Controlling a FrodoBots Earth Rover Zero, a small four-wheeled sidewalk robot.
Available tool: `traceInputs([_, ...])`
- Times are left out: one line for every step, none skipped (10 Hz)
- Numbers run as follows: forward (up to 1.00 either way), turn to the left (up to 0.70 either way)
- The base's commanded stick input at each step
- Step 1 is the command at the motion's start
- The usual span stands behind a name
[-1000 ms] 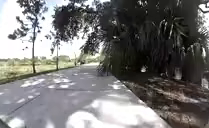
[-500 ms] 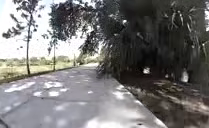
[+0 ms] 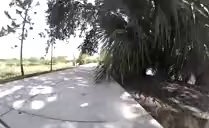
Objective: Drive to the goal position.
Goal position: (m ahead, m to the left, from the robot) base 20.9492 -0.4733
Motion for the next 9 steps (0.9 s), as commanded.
traceInputs([0.85,0.32])
traceInputs([0.85,0.07])
traceInputs([0.85,0.14])
traceInputs([0.85,0.34])
traceInputs([0.85,0.34])
traceInputs([0.85,0.34])
traceInputs([0.85,0.34])
traceInputs([0.85,0.34])
traceInputs([0.85,0.34])
